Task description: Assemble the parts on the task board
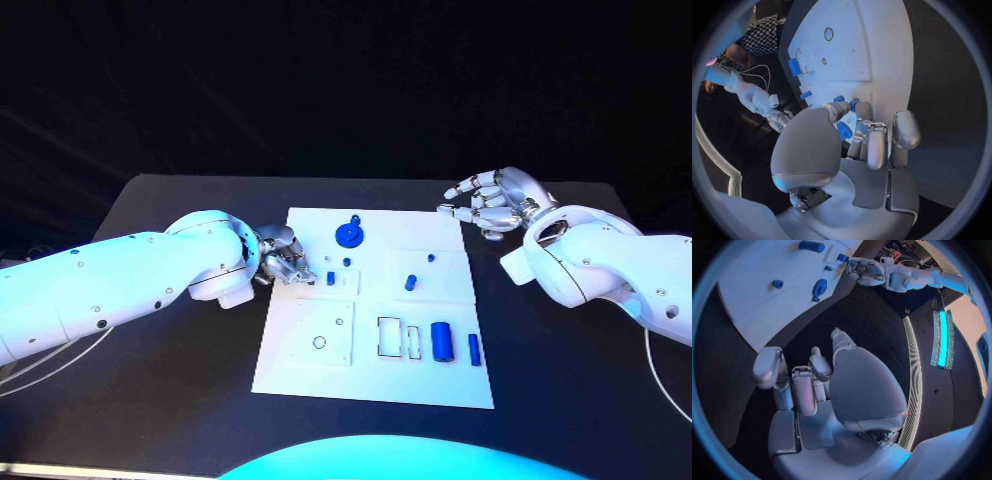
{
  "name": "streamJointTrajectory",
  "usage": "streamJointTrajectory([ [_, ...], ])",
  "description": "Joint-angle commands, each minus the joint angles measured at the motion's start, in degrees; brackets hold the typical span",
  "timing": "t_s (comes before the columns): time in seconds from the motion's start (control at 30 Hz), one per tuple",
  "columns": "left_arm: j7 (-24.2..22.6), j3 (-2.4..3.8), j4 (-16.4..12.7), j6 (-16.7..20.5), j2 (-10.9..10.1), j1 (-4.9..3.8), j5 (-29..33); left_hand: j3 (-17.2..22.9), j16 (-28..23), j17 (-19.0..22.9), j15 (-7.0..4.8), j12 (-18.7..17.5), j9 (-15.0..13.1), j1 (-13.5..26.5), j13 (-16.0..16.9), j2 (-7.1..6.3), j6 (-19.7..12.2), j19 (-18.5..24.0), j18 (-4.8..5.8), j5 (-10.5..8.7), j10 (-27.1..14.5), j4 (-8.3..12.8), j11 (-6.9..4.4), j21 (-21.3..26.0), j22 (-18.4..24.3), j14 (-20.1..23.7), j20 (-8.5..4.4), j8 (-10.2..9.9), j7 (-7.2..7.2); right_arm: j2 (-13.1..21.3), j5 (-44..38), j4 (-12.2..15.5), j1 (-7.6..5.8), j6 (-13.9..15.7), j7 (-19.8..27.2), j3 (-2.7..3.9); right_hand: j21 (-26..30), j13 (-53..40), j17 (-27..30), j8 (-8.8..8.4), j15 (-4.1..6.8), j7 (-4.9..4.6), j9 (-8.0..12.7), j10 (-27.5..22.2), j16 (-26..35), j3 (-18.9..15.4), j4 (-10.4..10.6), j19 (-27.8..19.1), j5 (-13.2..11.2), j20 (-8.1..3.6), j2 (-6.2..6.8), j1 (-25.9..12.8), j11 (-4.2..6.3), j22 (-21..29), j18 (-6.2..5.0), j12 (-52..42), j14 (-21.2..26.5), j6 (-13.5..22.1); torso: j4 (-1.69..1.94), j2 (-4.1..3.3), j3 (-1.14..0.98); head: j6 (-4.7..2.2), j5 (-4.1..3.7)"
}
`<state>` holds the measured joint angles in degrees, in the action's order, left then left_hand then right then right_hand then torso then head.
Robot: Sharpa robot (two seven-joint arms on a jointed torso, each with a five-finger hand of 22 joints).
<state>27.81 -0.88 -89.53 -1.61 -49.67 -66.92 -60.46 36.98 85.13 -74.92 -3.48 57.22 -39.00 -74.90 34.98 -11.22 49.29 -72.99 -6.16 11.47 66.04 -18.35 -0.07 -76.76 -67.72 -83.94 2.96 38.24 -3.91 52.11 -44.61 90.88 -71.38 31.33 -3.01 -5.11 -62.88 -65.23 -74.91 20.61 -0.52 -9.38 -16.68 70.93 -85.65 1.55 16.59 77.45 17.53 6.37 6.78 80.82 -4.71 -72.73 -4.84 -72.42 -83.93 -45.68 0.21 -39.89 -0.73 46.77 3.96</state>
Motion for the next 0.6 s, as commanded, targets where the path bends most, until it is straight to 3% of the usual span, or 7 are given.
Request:
streamJointTrajectory([
  [0.03, -0.14, -0.05, 0.13, -0.28, 0.33, 0.07, 0.96, 9.84, 0.26, -6.28, 0.1, -0.39, -0.49, -0.35, -0.08, -0.69, -0.04, -0.35, 0.91, 0.44, 0.42, 7.31, -0.01, -0.47, -0.23, -3.46, 0.17, 0.64, -0.34, -0.02, -0.13, -0.04, 0.07, -0.08, 0.56, 0.01, 0.3, -0.05, -5.08, 0.07, 0.28, 0.04, 0.09, -0.15, 0.17, 0.24, 0.06, -0.29, 0.26, -0.14, 0.04, -0.51, 0.19, -0.02, -0.97, -0.01, -3.69, -0.35, 0.01, -0.01, 0.01, 0.06, 0.04],
  [0.6, -0.25, 0.04, -0.11, -0.95, 0.33, -0.11, 2.32, 14.78, 0.64, -7.05, -0.05, 0.22, -1.12, 1.91, 1.26, -2.22, 0.69, -0.96, 1.07, 1.08, 1.67, 10.94, -0.15, -1.36, -1.39, -3.76, 0.02, 1.45, -0.29, -0.09, -0.13, -0.12, 0.15, -0.24, 0.46, 0.01, 0.35, -0.01, -5.06, 0.08, 0.28, 0.04, 0.11, -0.16, 0.19, 0.3, 0.06, -0.28, 0.33, -0.14, 0.05, -0.54, 0.19, -0.02, -0.98, 0.0, -3.69, -0.38, 0.02, 0.03, -0.02, -0.04, 0.01],
])
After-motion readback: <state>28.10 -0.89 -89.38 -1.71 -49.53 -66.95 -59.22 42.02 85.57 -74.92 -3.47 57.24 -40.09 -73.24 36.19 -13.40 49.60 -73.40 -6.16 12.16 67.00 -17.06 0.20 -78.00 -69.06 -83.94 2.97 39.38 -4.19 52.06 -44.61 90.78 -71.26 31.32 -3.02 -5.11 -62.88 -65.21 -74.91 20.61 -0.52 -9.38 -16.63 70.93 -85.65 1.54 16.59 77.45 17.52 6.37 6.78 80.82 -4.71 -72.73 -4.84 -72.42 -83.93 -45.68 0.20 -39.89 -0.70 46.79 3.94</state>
